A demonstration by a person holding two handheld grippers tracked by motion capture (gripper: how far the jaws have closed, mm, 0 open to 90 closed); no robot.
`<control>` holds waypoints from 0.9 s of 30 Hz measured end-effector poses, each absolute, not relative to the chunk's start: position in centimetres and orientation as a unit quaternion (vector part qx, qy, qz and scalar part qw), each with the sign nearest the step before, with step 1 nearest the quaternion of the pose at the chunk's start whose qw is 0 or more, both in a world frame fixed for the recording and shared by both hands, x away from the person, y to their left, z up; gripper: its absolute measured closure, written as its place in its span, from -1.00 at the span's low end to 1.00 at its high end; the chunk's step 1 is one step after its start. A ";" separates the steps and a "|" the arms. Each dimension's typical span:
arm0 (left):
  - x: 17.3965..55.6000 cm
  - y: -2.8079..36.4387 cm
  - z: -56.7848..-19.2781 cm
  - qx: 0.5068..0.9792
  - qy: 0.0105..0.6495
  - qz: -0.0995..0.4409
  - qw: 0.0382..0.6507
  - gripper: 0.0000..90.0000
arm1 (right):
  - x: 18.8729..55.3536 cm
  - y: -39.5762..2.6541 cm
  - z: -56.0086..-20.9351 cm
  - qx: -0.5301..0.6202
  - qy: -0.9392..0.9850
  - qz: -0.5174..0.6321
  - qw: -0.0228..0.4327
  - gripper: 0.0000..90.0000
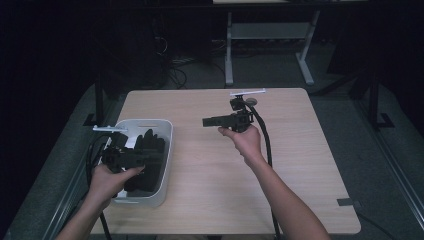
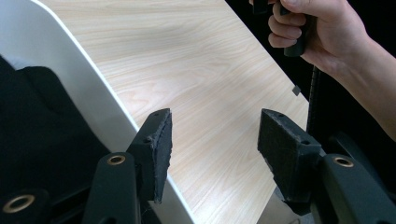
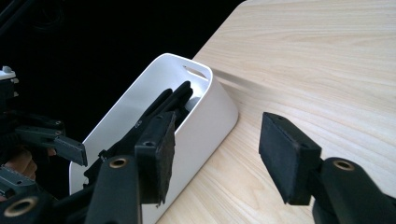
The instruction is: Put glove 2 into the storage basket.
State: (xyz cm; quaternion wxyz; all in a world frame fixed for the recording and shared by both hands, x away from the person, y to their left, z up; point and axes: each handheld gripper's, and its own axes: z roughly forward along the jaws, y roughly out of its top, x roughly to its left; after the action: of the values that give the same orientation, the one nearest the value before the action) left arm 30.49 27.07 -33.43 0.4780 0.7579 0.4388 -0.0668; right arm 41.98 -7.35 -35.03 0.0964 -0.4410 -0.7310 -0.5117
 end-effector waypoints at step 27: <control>31.8 22.3 -33.6 0.770 0.425 -0.080 0.470 -0.34 | 41.9 -12.4 -35.9 -0.461 -0.717 -0.513 0.100 -0.21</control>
State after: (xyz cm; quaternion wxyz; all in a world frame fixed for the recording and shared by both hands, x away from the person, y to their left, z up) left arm 31.78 22.27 -33.63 0.4702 0.7695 0.4248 -0.0796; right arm 41.86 -12.41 -35.93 0.1000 -0.4611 -0.7169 -0.5132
